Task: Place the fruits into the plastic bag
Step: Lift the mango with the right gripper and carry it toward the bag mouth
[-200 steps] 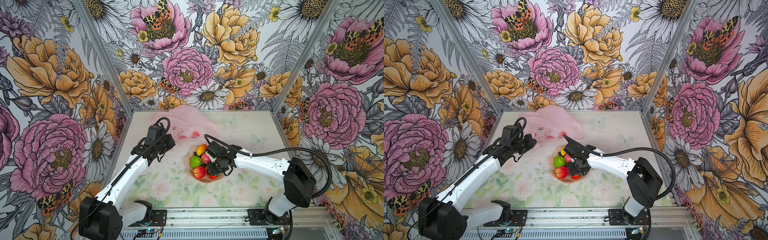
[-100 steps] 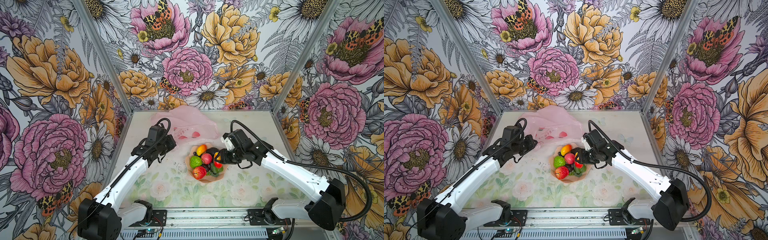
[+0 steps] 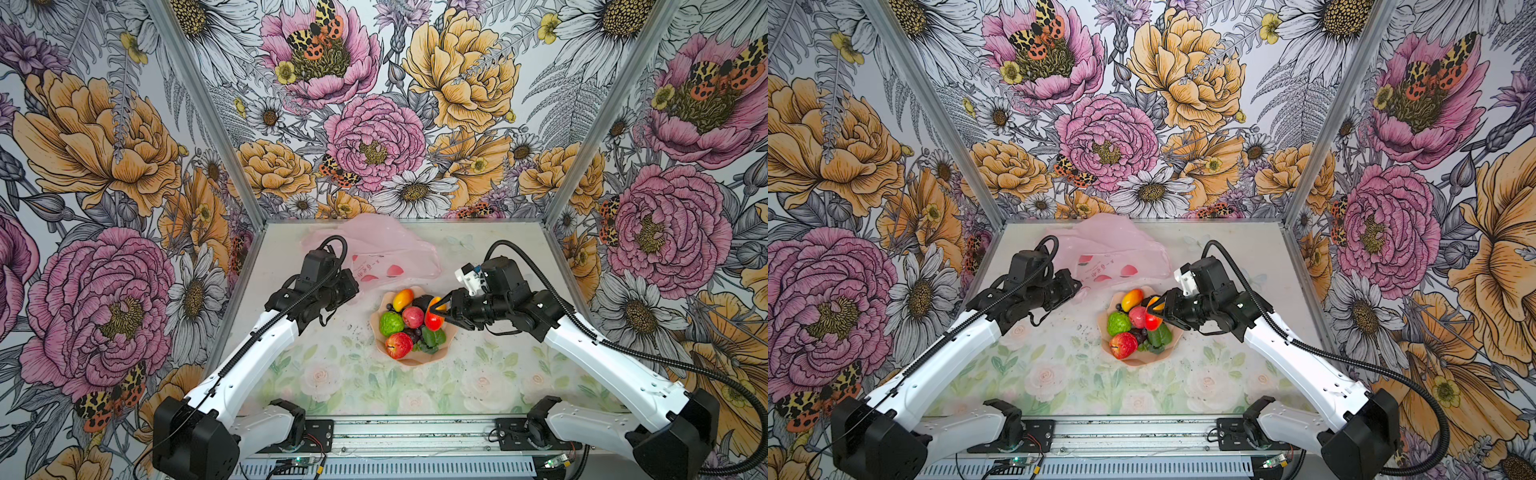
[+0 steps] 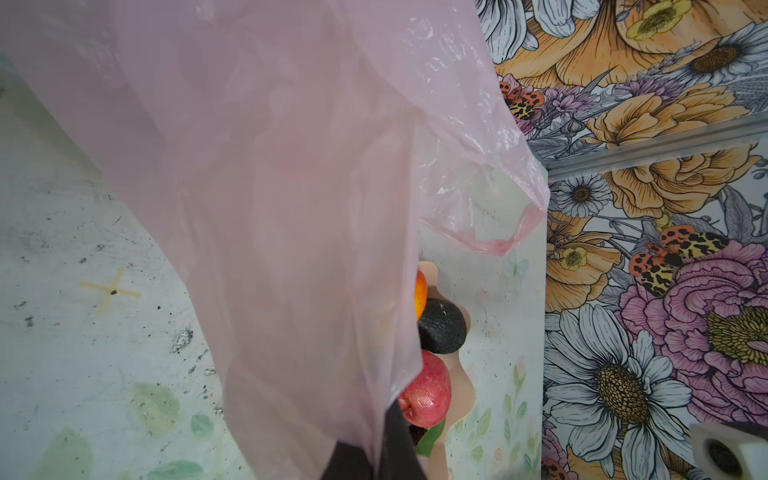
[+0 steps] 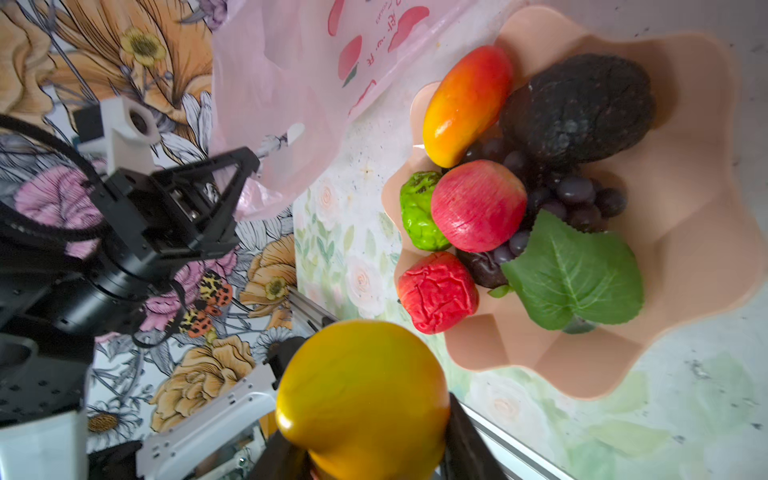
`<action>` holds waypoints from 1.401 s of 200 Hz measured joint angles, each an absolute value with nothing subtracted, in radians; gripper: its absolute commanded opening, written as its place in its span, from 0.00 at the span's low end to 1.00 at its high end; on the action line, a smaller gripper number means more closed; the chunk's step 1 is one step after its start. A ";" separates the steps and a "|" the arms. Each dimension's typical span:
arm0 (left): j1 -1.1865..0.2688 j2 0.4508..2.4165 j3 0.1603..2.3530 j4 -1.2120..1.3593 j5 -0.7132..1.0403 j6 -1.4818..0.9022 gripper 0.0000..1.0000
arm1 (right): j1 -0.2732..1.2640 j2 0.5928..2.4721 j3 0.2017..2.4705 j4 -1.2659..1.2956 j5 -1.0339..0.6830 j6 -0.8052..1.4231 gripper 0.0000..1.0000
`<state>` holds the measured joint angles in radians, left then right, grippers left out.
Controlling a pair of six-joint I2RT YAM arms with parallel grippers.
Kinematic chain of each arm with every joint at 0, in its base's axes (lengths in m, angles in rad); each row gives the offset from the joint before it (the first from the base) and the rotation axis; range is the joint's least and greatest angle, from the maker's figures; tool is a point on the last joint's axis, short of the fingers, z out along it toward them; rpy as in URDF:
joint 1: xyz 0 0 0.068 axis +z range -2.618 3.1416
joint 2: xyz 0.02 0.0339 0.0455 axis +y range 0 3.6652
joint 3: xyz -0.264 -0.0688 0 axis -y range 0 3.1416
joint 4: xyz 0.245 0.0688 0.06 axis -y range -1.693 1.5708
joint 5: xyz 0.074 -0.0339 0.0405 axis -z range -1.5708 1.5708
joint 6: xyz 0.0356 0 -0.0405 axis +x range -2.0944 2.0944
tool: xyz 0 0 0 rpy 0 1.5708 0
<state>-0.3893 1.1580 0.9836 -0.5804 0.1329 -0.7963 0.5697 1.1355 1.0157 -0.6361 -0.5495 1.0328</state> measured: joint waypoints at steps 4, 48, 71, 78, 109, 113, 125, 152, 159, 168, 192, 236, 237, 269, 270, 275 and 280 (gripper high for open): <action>-0.392 1.161 0.987 -0.580 0.133 -0.794 0.00 | 0.570 1.133 1.010 -0.622 -0.547 1.054 0.34; -0.429 1.205 1.042 -0.599 0.150 -0.786 0.00 | 0.564 1.173 1.003 -0.509 -0.536 1.216 0.35; -0.461 1.230 1.069 -0.611 0.147 -0.781 0.00 | 0.556 1.256 1.003 -0.432 -0.549 1.272 0.35; -0.472 1.240 1.078 -0.613 0.146 -0.778 0.00 | 0.552 1.286 1.007 -0.412 -0.558 1.285 0.35; -0.514 1.275 1.110 -0.624 0.139 -0.776 0.00 | 0.542 1.414 1.057 -0.358 -0.601 1.311 0.35; -0.519 1.280 1.116 -0.625 0.139 -0.774 0.00 | 0.542 1.428 1.067 -0.353 -0.607 1.311 0.35; -0.530 1.295 1.129 -0.624 0.139 -0.764 0.00 | 0.536 1.465 1.097 -0.334 -0.625 1.311 0.35; -0.545 1.314 1.135 -0.625 0.140 -0.743 0.00 | 0.535 1.572 1.169 -0.265 -0.671 1.313 0.35; -0.546 1.316 1.135 -0.625 0.141 -0.741 0.00 | 0.535 1.599 1.182 -0.250 -0.676 1.313 0.35; -0.546 1.316 1.135 -0.625 0.141 -0.733 0.00 | 0.535 1.633 1.194 -0.237 -0.681 1.316 0.35; -0.553 1.315 1.135 -0.625 0.141 -0.728 0.00 | 0.535 1.722 1.234 -0.207 -0.696 1.322 0.35; -0.559 1.317 1.142 -0.625 0.148 -0.711 0.00 | 0.535 1.843 1.298 -0.107 -0.701 1.358 0.35; -0.559 1.317 1.142 -0.625 0.148 -0.710 0.00 | 0.535 1.844 1.298 -0.104 -0.702 1.361 0.35; -0.573 1.318 1.147 -0.625 0.152 -0.699 0.00 | 0.540 1.925 1.348 -0.030 -0.697 1.406 0.35; -0.573 1.318 1.147 -0.625 0.152 -0.699 0.00 | 0.540 1.927 1.349 -0.030 -0.696 1.406 0.35; -0.574 1.318 1.147 -0.625 0.153 -0.698 0.00 | 0.542 1.941 1.361 -0.023 -0.695 1.409 0.35; -0.574 1.318 1.147 -0.625 0.155 -0.696 0.00 | 0.544 1.957 1.374 -0.018 -0.693 1.411 0.35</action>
